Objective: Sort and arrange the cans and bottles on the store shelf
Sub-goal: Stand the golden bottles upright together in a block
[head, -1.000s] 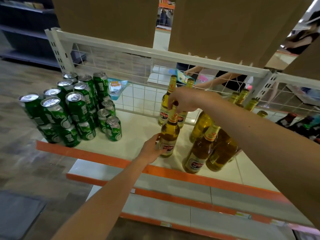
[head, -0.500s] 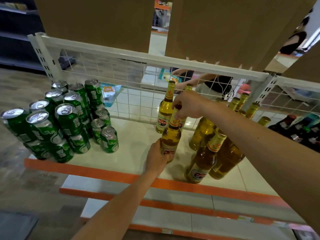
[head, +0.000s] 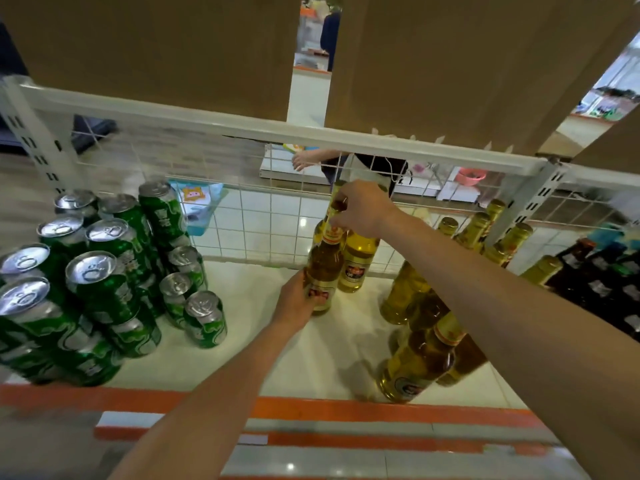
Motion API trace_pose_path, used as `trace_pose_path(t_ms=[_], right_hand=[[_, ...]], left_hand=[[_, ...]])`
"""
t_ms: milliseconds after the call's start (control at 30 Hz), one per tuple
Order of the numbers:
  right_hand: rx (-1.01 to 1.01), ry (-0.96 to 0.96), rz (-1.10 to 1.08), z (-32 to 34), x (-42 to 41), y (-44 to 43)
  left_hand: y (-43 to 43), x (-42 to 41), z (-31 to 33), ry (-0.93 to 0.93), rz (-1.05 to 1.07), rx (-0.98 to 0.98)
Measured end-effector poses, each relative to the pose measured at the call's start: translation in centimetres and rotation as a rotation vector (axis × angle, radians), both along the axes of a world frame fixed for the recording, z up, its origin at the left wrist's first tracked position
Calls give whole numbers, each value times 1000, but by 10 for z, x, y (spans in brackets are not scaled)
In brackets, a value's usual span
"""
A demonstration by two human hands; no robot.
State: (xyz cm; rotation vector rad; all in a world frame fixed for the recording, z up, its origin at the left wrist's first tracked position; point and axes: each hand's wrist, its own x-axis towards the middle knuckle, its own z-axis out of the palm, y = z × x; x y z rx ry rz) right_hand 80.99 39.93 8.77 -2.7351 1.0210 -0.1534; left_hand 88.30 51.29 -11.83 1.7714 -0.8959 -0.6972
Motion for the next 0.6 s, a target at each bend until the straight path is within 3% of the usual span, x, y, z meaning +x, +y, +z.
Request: trace_pose_path(t_ms=[600], right_hand=[[54,90,-8,6,5,-4]], left_hand=[[-5,-1,1,40,12,-8]])
